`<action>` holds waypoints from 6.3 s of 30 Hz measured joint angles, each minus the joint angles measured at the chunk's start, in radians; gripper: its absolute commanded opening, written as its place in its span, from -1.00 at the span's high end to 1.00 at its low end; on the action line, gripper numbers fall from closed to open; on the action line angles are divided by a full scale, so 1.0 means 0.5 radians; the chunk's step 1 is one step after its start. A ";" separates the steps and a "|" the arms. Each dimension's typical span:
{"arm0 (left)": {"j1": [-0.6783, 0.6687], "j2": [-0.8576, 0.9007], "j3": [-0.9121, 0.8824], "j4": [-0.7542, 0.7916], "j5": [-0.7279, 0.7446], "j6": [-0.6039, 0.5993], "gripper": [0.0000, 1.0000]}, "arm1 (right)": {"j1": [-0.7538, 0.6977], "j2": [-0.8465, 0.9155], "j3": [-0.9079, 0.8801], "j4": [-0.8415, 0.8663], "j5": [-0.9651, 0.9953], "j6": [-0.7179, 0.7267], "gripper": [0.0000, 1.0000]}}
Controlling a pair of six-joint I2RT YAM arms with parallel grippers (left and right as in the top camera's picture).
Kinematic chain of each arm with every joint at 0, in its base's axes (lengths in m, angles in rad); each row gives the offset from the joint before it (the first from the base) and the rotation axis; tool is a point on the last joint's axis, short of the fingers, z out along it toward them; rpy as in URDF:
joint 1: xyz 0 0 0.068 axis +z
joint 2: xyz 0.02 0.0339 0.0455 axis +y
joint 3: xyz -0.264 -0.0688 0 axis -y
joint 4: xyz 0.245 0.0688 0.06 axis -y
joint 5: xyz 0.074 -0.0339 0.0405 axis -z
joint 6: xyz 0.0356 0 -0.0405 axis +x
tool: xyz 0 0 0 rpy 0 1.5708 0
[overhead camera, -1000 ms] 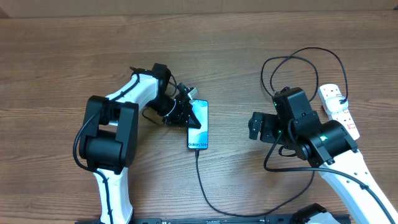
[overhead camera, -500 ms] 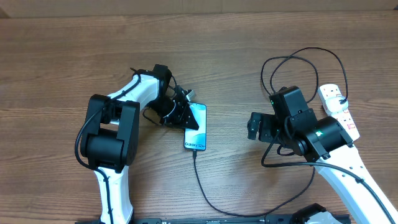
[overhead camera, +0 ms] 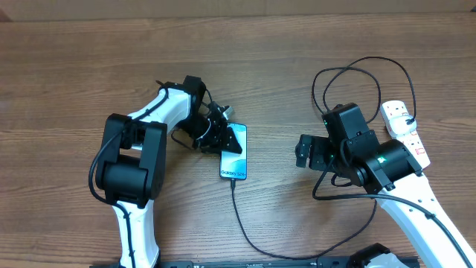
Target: Plug charger to phone and switch on socket
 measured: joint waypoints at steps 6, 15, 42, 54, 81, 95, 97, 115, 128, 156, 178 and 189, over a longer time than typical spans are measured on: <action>-0.013 -0.038 0.023 -0.005 -0.108 -0.166 -0.31 | -0.001 0.001 0.000 0.000 -0.014 0.001 -1.00; -0.013 -0.084 0.045 0.005 -0.340 -0.384 -0.47 | -0.001 0.001 0.000 0.021 -0.014 0.000 -1.00; -0.008 -1.273 0.039 -0.154 -1.411 -0.616 -1.00 | -0.001 0.001 0.000 0.080 -0.096 0.001 -1.00; -0.008 -2.135 0.045 -0.378 -1.739 -0.631 -1.00 | -0.001 0.001 0.000 0.088 -0.096 0.001 -1.00; -0.008 -2.529 0.044 -0.732 -1.932 -0.631 -1.00 | -0.005 0.001 0.000 0.154 -0.095 0.015 0.92; -0.007 -2.663 0.044 -0.732 -1.932 -0.631 -1.00 | -0.722 0.001 0.000 -0.024 0.089 0.211 0.92; -0.001 -2.738 0.044 -0.732 -1.931 -0.631 -1.00 | -0.829 0.001 0.000 -0.024 0.093 0.212 0.92; 0.239 -3.498 0.045 -0.732 -1.932 -0.631 -0.99 | -1.163 0.001 0.000 0.150 0.099 0.214 0.92; 0.239 -3.819 0.045 -0.831 -1.932 -0.631 -1.00 | -1.323 0.204 0.000 0.362 0.100 0.219 0.92; 0.239 -3.937 0.045 -1.077 -1.946 -0.631 -0.99 | -1.832 0.535 0.000 0.716 0.053 0.391 0.92; 0.239 -4.293 0.062 -1.103 -1.954 -0.631 -1.00 | -1.849 0.800 0.000 1.071 0.006 0.060 0.92; 0.239 -4.293 0.062 -1.427 -1.955 -0.631 -1.00 | -1.849 0.800 0.000 1.144 0.016 0.034 0.92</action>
